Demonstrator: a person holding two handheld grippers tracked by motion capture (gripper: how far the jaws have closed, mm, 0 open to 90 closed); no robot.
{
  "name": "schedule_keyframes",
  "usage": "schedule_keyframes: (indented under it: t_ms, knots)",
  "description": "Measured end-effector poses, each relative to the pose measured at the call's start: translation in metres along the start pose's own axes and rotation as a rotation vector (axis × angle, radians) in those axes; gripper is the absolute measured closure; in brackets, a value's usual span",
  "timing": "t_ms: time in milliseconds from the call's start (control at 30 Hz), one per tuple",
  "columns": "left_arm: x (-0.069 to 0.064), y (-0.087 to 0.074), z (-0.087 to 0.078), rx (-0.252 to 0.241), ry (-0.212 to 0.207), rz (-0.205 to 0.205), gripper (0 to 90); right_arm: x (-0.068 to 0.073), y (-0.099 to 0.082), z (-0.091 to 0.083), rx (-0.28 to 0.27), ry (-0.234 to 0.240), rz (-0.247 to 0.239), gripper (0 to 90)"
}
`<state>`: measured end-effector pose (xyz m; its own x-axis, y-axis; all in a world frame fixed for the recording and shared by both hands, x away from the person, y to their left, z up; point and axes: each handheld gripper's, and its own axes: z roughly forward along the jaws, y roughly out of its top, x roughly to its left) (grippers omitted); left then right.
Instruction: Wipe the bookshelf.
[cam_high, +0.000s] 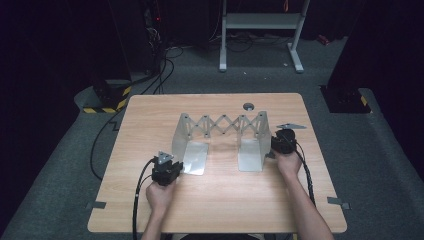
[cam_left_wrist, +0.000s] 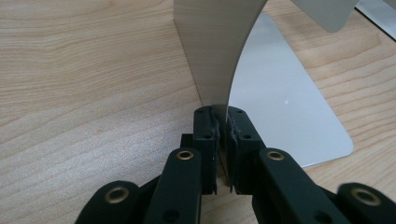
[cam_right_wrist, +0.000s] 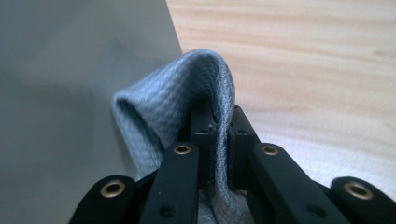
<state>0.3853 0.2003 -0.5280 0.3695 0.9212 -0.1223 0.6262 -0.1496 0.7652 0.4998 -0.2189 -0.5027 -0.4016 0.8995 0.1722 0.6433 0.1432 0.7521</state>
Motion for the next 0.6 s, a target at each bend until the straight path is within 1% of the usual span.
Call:
schedule_keyframes:
  t_ms: [100,133,200,267,400,500,600]
  knots:
    - [-0.001,0.0,0.0,-0.002,0.006,0.006,83.1,0.0,-0.006,0.001,0.006,0.004,0.001,85.0]
    - [-0.002,0.0,0.0,0.001,0.012,0.015,83.0,0.0,-0.008,0.001,0.009,0.006,0.0,85.0]
    - [-0.003,0.0,0.0,-0.001,0.02,0.021,82.7,0.001,-0.012,0.001,0.01,0.008,-0.003,84.9]
    - [-0.003,0.0,0.0,0.001,0.02,0.02,82.5,0.003,-0.016,-0.001,0.009,0.012,-0.007,84.9]
    - [-0.003,0.0,0.0,-0.001,0.028,0.027,82.0,0.006,-0.021,-0.007,0.013,0.016,-0.033,84.8]
    - [-0.004,0.0,0.0,0.0,0.036,0.033,81.1,0.009,-0.027,-0.014,0.014,0.03,-0.052,84.8]
    - [-0.004,0.0,0.0,0.0,0.041,0.032,79.7,0.01,-0.036,-0.023,0.009,0.042,-0.059,84.7]
